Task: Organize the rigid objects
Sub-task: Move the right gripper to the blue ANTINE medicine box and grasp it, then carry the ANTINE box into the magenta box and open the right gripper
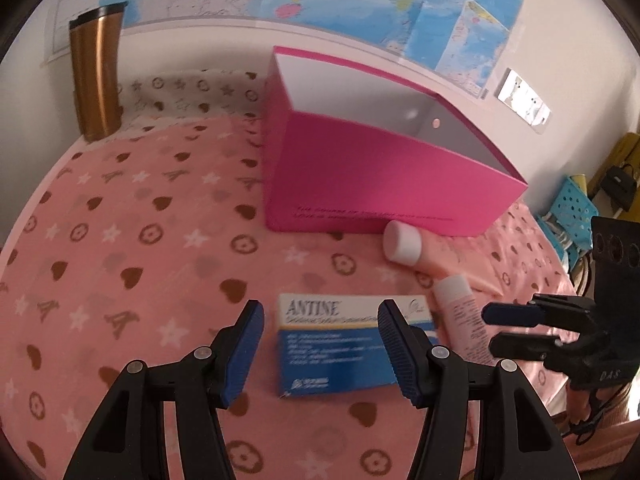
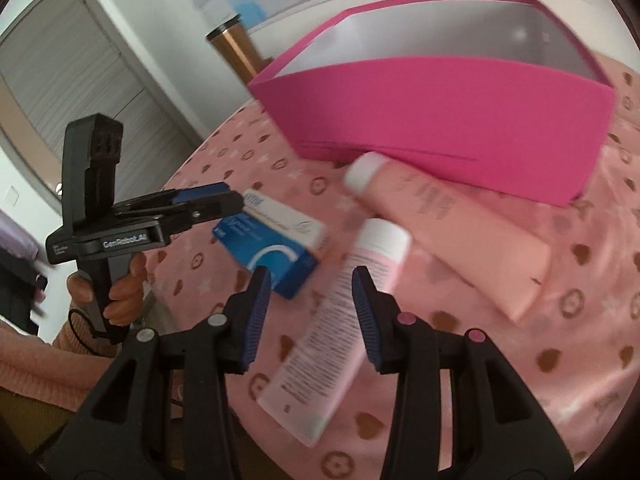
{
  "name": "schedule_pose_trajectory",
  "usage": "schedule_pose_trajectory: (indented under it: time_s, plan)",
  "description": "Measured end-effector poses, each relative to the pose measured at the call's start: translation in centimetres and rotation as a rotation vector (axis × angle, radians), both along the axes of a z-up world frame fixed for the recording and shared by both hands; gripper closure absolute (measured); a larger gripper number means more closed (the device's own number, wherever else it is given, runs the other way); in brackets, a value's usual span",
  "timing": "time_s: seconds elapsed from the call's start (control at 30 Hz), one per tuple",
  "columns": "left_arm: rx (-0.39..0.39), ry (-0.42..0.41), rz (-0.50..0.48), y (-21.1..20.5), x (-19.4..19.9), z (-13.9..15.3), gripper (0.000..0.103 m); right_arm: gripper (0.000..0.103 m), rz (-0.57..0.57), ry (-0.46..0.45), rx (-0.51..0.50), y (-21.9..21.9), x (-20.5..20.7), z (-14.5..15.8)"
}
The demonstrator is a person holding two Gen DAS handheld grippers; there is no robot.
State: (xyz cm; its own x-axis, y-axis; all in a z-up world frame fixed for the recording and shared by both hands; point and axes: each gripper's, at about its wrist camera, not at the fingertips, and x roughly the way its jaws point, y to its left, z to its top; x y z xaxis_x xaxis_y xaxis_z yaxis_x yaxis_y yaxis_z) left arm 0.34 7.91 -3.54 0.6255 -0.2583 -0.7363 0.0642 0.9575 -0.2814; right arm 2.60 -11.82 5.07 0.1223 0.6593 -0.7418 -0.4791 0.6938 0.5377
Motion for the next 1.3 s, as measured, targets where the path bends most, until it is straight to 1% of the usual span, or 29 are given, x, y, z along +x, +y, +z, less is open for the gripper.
schedule_pose_trajectory:
  time_s: [0.17,0.23,0.37,0.5,0.6,0.77,1.0,1.13,1.3]
  plan:
    - [-0.005,0.016,-0.007,0.2,0.0,-0.5,0.043,0.059,0.06,0.03,0.007,2.4,-0.3,-0.8]
    - [-0.012,0.026,-0.022,0.1,0.0,-0.8,0.043,0.059,0.069,0.035,-0.005,3.2,-0.1,-1.0]
    - [-0.053,0.045,-0.045,0.1,-0.1,-1.3,0.043,0.059,0.067,0.045,-0.021,4.0,0.6,-1.4]
    - [-0.06,0.062,-0.06,0.0,-0.3,-1.7,0.043,0.059,0.065,0.067,-0.039,4.7,1.4,-2.1]
    - [-0.047,0.061,-0.064,-0.1,-0.5,-1.7,0.043,0.059,0.064,0.063,-0.049,5.2,1.7,-2.2]
    - [-0.059,0.064,-0.066,-0.1,-0.8,-1.7,0.043,0.059,0.051,0.069,-0.039,5.1,2.1,-2.4]
    - [-0.098,0.058,-0.06,0.1,-0.8,-1.1,0.042,0.057,0.045,0.065,-0.037,5.2,2.3,-2.2]
    - [-0.098,0.026,-0.063,-0.1,-0.9,0.0,0.042,0.057,0.04,0.039,-0.039,5.4,2.4,-1.5]
    - [-0.091,-0.026,-0.071,-0.4,-0.6,2.1,0.042,0.057,0.034,0.0,-0.033,5.2,2.8,0.1]
